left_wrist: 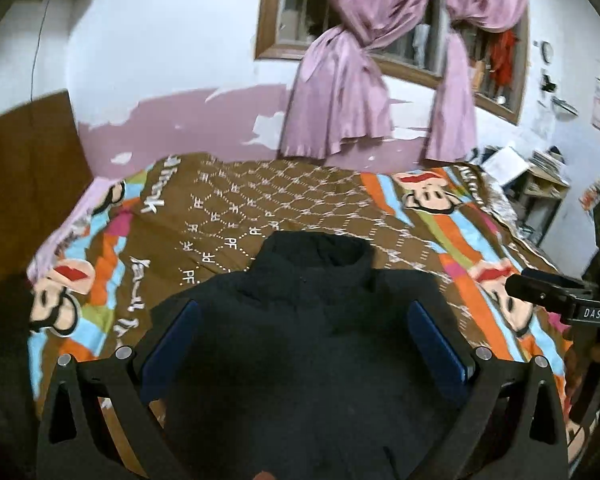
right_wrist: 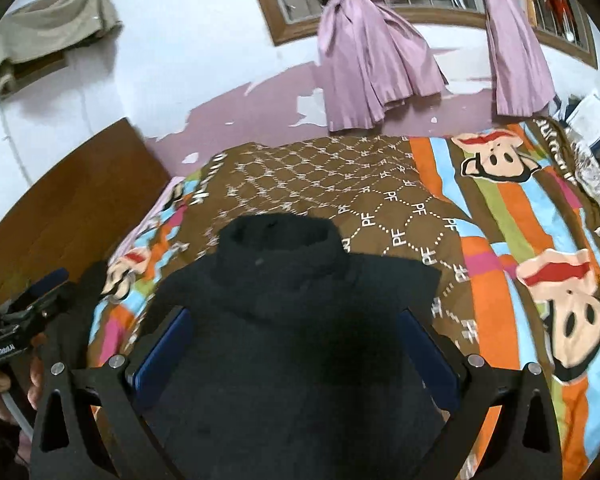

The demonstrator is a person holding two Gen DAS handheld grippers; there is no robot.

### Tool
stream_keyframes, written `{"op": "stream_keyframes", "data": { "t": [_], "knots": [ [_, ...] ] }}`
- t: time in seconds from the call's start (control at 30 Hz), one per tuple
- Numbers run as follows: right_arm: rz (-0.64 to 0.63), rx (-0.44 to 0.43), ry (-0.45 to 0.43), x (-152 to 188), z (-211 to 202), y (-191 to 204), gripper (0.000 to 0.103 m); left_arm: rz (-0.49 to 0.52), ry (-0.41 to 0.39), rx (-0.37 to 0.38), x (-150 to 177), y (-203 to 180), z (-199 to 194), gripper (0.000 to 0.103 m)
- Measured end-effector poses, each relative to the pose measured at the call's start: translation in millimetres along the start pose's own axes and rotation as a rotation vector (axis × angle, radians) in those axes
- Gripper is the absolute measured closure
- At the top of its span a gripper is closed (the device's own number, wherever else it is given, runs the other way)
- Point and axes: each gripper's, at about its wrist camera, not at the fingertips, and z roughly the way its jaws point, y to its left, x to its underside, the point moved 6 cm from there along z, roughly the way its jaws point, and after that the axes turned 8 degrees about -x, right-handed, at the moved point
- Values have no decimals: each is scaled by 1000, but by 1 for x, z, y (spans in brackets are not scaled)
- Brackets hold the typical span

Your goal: Fold large clothes

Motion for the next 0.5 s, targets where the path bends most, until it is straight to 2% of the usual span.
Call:
{"op": "stream_keyframes", "data": {
  "t": [0.13, 0.23, 0.27, 0.43, 0.5],
  "knots": [
    [13, 7, 5, -21, 70, -31, 1, 10, 32, -37, -6, 17, 87, 2],
    [8, 41, 22, -32, 116, -50, 7, 17, 51, -55, -1, 23, 131, 2],
    [17, 48, 24, -34, 133, -57, 11, 15, 49, -49, -1, 24, 145, 2],
    [53, 48, 11, -49, 191, -83, 15, 22, 23, -74, -10, 28, 195, 3],
    [60, 49, 15, -51, 205, -89, 17, 12, 7, -87, -17, 31, 209, 9]
  ]
}}
